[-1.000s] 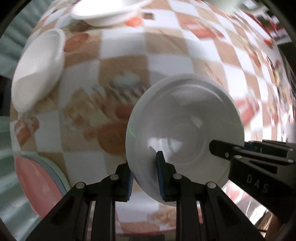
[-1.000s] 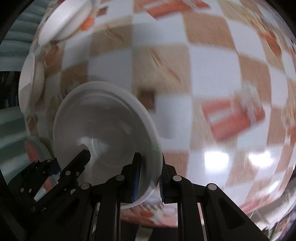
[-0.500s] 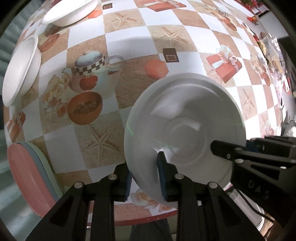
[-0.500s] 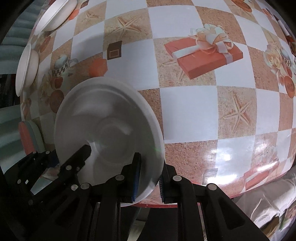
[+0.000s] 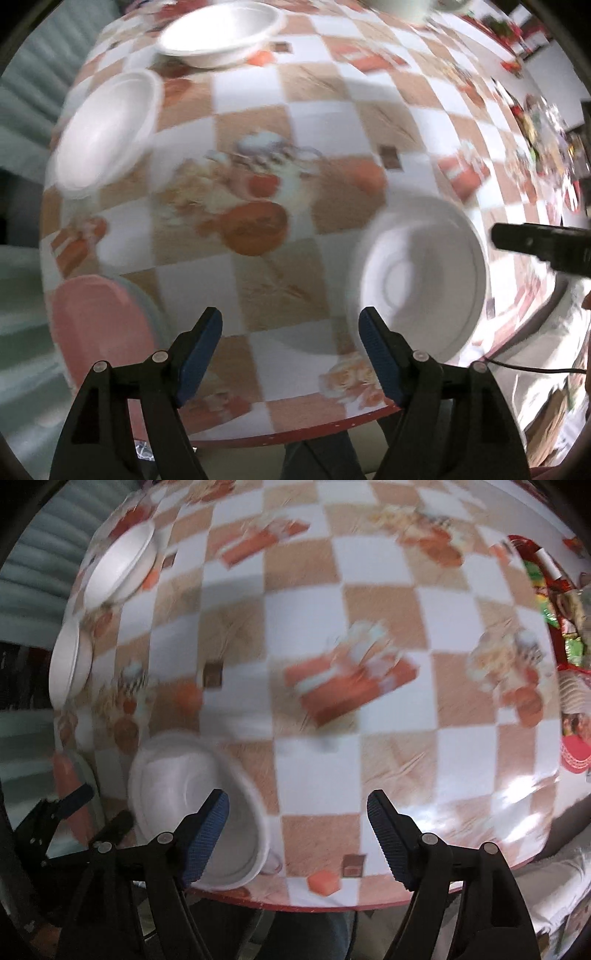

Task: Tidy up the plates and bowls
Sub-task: 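Carry the white bowl beside the plate stack and open the left tool, then move the left tool to a white plate and close on its rim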

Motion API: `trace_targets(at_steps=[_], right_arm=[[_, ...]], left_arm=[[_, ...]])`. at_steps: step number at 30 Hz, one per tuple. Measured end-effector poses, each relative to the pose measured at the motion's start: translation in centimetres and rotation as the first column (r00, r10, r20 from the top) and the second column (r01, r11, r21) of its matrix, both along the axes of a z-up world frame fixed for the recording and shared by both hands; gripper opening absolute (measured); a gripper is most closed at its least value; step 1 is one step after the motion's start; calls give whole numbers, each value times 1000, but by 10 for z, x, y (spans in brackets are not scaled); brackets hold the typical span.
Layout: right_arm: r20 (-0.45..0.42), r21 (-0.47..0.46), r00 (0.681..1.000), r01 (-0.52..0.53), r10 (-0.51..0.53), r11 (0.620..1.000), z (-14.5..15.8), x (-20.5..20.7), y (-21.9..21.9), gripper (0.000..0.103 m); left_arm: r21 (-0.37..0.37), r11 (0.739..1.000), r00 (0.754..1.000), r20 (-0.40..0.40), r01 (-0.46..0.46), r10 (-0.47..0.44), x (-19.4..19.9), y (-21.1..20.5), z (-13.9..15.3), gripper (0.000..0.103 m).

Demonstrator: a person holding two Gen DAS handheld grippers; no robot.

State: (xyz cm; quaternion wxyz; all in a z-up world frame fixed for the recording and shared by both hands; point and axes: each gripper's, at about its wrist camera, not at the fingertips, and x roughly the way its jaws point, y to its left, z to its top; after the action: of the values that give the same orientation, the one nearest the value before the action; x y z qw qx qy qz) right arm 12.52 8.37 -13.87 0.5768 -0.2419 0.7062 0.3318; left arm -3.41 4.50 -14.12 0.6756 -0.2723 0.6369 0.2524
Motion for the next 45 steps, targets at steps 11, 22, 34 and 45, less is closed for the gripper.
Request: trace_targets(at_steps=[11,22,34,45], right_arm=[[-49,88,998,-31,35,996,20,-14,71,78],[-62,125,987,-140,148,982,33,-50,171,78],[-97,77,985,-138,145,987,-13,-83,244,78],[-112,33,983,-145,148,989,-50,-101,267,78]], left_arm=[[101,969,974,40,-226,223,-38,97,45,79],[166,926,939,6,-339,343,-62,176,39,79],[175,921,931,-53,-347,361,-67,240,2,79],[120,939,938,-94,-321,333,-65,260,-34,79]])
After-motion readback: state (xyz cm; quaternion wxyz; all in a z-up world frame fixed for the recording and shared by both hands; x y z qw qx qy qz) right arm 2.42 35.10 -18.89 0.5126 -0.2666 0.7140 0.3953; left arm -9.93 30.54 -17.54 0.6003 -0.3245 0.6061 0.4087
